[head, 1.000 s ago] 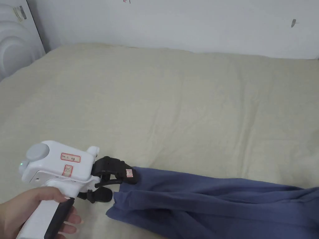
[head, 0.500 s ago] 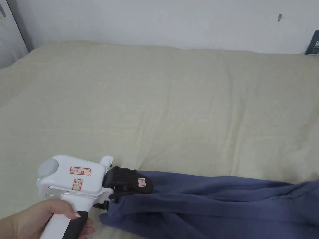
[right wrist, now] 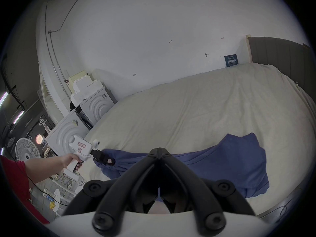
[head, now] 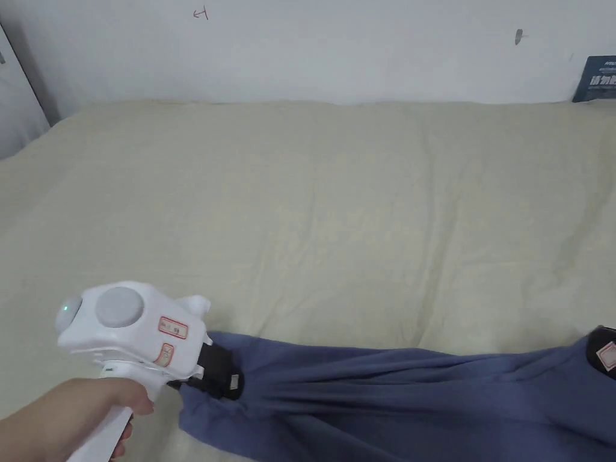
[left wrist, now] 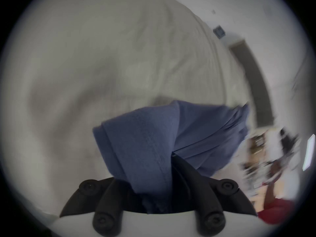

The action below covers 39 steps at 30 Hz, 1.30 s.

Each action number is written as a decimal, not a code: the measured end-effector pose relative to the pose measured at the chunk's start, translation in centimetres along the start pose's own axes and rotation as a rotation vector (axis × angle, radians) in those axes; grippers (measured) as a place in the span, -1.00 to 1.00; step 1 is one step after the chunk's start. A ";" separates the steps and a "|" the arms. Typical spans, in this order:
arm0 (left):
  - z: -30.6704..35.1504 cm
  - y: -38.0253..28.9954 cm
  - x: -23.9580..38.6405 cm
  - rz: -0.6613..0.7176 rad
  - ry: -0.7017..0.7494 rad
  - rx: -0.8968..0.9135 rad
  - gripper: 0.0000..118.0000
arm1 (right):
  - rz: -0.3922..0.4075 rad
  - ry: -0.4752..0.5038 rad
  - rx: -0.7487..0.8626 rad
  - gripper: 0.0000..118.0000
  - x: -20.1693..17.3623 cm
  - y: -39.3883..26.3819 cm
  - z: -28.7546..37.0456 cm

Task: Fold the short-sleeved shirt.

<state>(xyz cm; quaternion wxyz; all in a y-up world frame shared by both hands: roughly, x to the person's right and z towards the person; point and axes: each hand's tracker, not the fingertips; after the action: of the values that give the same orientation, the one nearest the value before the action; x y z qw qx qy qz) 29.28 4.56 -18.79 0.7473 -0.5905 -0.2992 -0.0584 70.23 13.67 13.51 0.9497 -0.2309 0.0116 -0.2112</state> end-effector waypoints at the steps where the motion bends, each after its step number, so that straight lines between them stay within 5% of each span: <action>1: 0.9 0.2 1.0 -0.073 0.118 0.013 -0.86 | 0.002 0.001 0.000 -0.97 0.0 0.0 0.1; 5: 4.3 -0.7 4.7 -0.174 0.520 0.048 -0.86 | -0.003 0.028 0.012 -0.97 0.5 -0.2 0.5; 8: 4.2 -0.3 3.3 -0.250 0.629 0.029 -0.86 | -0.031 0.058 0.033 -0.97 0.7 -0.5 0.8; 18: 0.7 4.1 14.6 -0.070 0.051 -0.028 -0.86 | -0.089 0.075 0.040 -0.97 2.9 -1.9 2.2; 22: -3.7 5.5 19.7 -0.039 -0.065 -0.099 -0.84 | -0.090 0.060 0.038 -0.97 3.6 -2.3 3.2; 24: -5.4 6.0 20.9 0.020 -0.149 -0.145 -0.45 | -0.095 0.054 0.042 -0.97 4.0 -2.5 3.8; 25: -6.0 6.1 21.2 0.052 -0.197 -0.170 0.16 | -0.098 0.050 0.044 -0.97 4.1 -2.5 3.9; 26: -6.1 6.0 21.4 0.083 -0.250 -0.177 0.41 | -0.105 0.045 0.047 -0.97 4.4 -2.6 4.1; 32: -2.4 5.2 20.5 0.147 -0.404 -0.053 0.51 | -0.153 0.061 0.043 -0.97 5.3 -2.8 3.6; 37: 0.7 3.8 19.3 0.118 -0.209 0.074 0.43 | -0.165 0.088 0.042 -0.97 5.0 -2.8 3.0; 38: 0.4 3.8 19.6 0.108 -0.131 0.021 0.12 | -0.160 0.086 0.041 -0.97 5.0 -2.8 3.0; 39: -0.7 4.2 19.0 0.068 -0.042 -0.034 -0.49 | -0.149 0.087 0.035 -0.97 4.9 -2.8 2.8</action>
<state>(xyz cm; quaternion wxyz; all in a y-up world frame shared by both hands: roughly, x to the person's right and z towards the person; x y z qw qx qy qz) 46.89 10.26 -12.65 0.7321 -0.6142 -0.2936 -0.0257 73.94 10.61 17.61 0.9339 -0.2050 0.0318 -0.2912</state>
